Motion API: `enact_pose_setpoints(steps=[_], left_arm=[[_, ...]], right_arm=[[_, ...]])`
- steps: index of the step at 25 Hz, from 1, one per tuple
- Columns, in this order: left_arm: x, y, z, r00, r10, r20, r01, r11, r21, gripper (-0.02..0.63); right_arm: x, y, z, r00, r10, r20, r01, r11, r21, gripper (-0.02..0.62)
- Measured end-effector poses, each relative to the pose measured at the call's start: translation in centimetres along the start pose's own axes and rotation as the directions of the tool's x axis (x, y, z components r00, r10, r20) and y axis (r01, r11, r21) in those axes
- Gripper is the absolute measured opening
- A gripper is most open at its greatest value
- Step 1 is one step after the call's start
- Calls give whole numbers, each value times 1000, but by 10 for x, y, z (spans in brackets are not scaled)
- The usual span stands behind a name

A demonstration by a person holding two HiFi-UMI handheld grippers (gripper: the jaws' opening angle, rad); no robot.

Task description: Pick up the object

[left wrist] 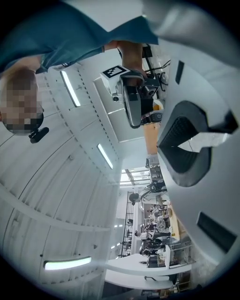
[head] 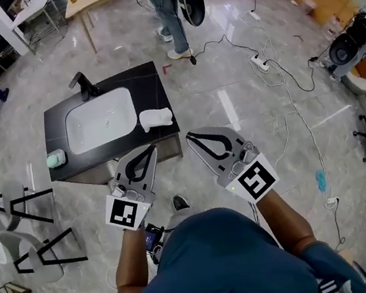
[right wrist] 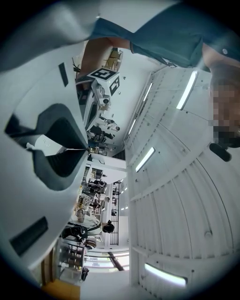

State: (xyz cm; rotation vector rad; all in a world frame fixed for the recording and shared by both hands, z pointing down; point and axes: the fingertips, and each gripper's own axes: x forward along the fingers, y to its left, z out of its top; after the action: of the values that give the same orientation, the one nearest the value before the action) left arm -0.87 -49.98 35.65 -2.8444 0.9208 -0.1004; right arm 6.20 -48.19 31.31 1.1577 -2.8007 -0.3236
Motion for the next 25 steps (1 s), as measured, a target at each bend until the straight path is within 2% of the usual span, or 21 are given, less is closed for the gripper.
enact_pose_setpoints(steps=[8,14,25], left_arm=[[21,54,-21,999,-49,11,50,998,-24,3],[41,72,-41,998,-58,-8,57,996,-62,3],[90,105,-88,998,6,-68,-15,991,-134,3]], right_arm=[[52,-23,-9,998,-67,-17,67,998,7,15],[72,-40,-24,997,-68,-41,70,997,26,15],[112,-93,-64,998,-5,-56,8,998,60,15]])
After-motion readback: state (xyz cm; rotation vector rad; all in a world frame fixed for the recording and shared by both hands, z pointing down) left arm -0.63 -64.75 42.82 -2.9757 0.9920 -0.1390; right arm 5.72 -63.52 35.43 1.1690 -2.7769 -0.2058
